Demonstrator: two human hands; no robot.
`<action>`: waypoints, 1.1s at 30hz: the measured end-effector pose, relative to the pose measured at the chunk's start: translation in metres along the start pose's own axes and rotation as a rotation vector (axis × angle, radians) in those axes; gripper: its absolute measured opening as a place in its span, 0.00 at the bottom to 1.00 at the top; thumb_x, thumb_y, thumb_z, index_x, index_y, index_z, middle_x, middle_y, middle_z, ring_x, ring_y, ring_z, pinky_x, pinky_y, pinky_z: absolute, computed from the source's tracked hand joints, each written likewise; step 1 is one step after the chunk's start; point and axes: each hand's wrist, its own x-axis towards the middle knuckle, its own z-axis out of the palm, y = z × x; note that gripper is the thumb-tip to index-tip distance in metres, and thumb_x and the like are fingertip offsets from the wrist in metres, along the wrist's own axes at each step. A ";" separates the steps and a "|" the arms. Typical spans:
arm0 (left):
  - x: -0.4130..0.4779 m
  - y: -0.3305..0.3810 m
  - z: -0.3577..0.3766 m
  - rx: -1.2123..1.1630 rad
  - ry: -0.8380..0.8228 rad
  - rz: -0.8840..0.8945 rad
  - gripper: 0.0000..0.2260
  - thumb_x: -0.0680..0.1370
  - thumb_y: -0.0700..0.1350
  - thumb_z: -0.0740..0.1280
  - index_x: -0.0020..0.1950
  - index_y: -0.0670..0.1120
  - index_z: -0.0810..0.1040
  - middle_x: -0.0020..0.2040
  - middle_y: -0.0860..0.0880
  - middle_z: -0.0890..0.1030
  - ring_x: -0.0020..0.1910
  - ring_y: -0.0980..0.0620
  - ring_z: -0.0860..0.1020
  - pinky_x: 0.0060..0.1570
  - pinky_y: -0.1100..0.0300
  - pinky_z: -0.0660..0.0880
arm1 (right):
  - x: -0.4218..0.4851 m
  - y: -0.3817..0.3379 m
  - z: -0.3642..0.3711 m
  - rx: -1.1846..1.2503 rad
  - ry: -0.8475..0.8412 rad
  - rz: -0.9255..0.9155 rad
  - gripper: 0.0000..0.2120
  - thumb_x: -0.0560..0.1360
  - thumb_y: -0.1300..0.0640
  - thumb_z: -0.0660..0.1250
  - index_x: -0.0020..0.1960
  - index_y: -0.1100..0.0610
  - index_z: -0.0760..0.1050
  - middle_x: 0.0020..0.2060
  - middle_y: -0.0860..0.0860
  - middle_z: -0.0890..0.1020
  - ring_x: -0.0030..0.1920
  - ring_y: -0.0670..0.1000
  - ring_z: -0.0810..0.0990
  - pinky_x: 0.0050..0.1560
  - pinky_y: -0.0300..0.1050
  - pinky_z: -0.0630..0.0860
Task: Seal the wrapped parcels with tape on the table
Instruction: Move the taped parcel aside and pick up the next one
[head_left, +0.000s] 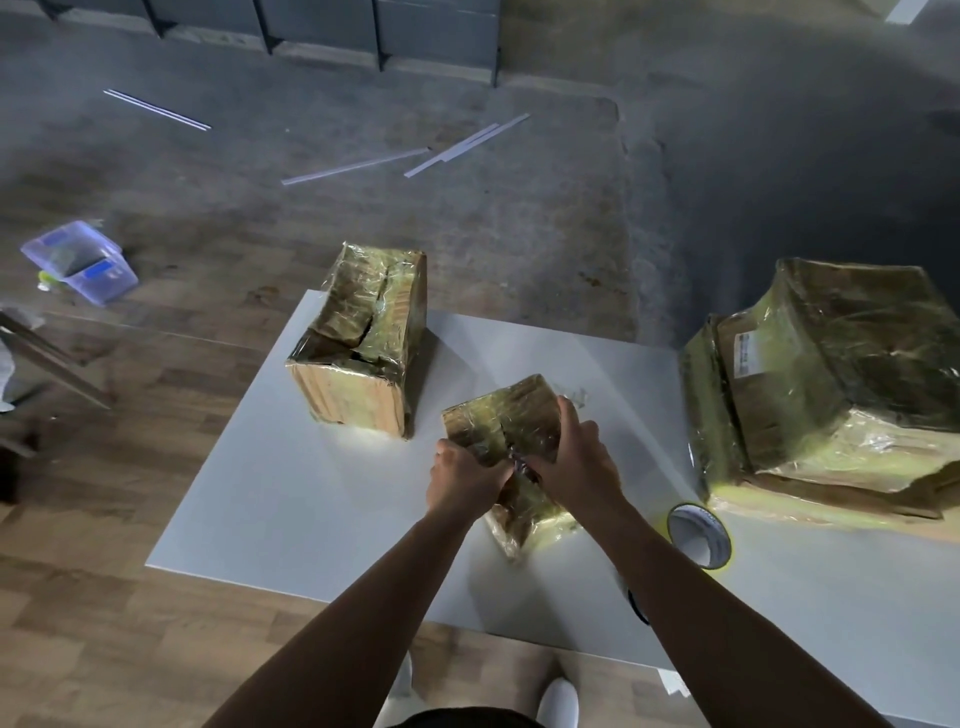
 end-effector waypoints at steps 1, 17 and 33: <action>-0.001 0.000 -0.001 0.016 0.000 0.009 0.33 0.65 0.56 0.72 0.61 0.43 0.63 0.52 0.46 0.75 0.51 0.47 0.77 0.51 0.47 0.79 | 0.000 -0.002 0.001 -0.033 0.008 0.009 0.41 0.75 0.43 0.68 0.77 0.50 0.46 0.63 0.59 0.68 0.61 0.59 0.73 0.56 0.53 0.73; 0.002 0.006 -0.021 0.869 0.061 1.033 0.13 0.82 0.50 0.56 0.56 0.49 0.80 0.60 0.50 0.74 0.57 0.47 0.71 0.53 0.53 0.71 | -0.004 -0.001 -0.001 -0.185 0.003 -0.080 0.37 0.79 0.46 0.57 0.78 0.58 0.42 0.61 0.61 0.68 0.58 0.59 0.73 0.55 0.51 0.72; 0.001 -0.002 -0.059 0.580 -0.189 1.047 0.11 0.75 0.42 0.65 0.57 0.48 0.73 0.59 0.48 0.66 0.55 0.50 0.69 0.49 0.59 0.75 | 0.004 -0.005 -0.009 -0.241 -0.182 -0.153 0.47 0.75 0.34 0.60 0.78 0.55 0.37 0.67 0.57 0.65 0.63 0.57 0.70 0.58 0.51 0.71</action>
